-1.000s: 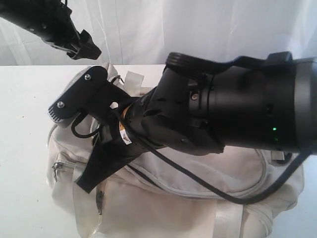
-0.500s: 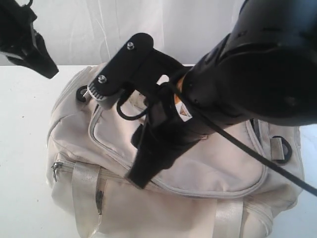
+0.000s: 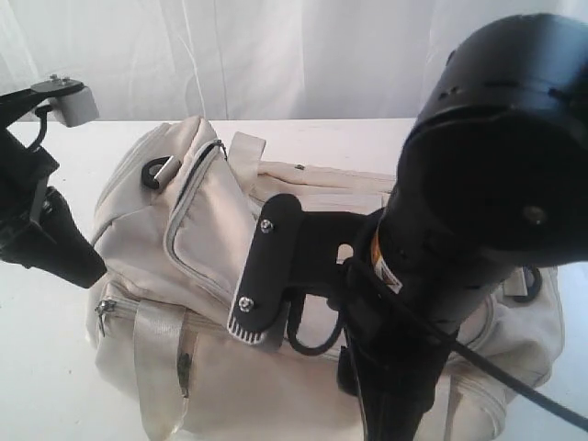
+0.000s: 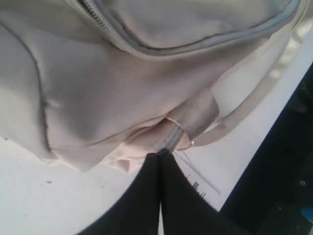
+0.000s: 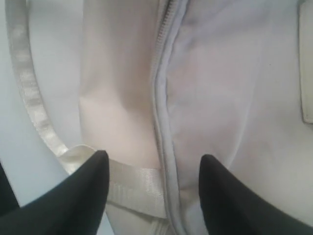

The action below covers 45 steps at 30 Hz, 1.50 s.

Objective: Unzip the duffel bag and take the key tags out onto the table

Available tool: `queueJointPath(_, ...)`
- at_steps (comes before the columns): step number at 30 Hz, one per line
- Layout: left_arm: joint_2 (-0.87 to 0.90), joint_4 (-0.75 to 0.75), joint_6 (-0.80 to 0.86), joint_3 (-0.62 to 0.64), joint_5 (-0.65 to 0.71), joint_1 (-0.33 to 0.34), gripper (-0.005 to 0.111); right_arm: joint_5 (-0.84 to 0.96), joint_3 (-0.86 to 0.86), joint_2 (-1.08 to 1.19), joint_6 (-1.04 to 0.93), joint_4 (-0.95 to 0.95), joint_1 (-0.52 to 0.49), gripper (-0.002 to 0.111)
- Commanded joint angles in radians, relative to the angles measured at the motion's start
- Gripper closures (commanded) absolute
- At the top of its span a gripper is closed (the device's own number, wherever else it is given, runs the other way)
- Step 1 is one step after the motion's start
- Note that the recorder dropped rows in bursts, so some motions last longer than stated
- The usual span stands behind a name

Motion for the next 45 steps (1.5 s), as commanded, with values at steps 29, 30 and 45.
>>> queueJointPath(29, -0.015, -0.132, 0.047, 0.012, 0.006, -0.004, 0.106, -0.167, 0.02, 0.069, 0.296, -0.563, -0.033, 0.108)
queueJointPath(30, -0.015, -0.133, 0.047, 0.012, 0.006, -0.004, 0.106, -0.18, 0.0, 0.069, 0.296, -0.556, -0.054, 0.108)
queueJointPath(45, -0.015, -0.149, 0.047, 0.012, 0.023, -0.004, 0.106, 0.062, -0.211, 0.075, -0.358, 0.288, -0.298, 0.108)
